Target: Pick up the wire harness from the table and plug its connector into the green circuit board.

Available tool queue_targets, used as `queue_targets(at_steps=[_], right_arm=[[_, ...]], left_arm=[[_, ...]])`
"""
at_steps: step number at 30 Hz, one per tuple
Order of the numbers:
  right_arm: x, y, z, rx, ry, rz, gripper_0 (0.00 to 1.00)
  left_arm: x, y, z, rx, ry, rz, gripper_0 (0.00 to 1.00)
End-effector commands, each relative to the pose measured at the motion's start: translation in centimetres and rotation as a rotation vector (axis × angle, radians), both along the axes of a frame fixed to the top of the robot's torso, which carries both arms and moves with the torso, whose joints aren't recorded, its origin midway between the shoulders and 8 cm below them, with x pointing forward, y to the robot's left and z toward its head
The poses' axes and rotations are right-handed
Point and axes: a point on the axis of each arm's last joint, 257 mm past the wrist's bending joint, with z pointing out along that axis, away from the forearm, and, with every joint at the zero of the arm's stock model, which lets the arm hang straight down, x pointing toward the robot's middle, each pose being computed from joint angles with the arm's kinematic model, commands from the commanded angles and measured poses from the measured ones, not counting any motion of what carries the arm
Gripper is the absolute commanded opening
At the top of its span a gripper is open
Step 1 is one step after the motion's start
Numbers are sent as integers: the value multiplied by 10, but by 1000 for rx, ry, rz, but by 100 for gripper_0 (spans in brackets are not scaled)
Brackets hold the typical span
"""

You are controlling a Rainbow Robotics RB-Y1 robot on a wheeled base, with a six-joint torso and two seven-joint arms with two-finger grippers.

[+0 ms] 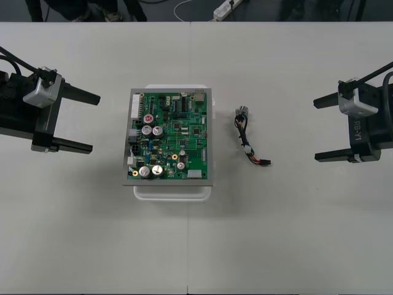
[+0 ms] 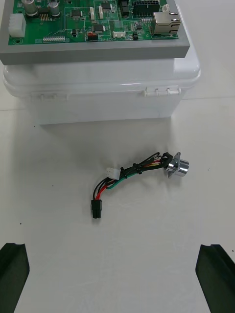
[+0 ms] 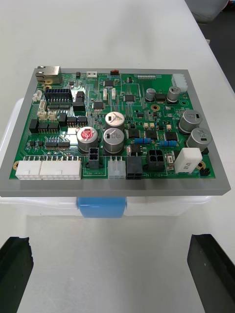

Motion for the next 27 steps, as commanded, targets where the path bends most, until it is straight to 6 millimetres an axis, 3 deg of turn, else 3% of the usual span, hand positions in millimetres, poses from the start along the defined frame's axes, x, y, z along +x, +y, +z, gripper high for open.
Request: queue_targets(at_steps=[1, 27], right_arm=[[-3, 0, 6, 17, 6, -29, 100], [-3, 0, 6, 17, 6, -29, 100]], left_arm=[[-11, 5, 2, 49, 7, -25, 92], [-11, 5, 2, 49, 7, -25, 92]])
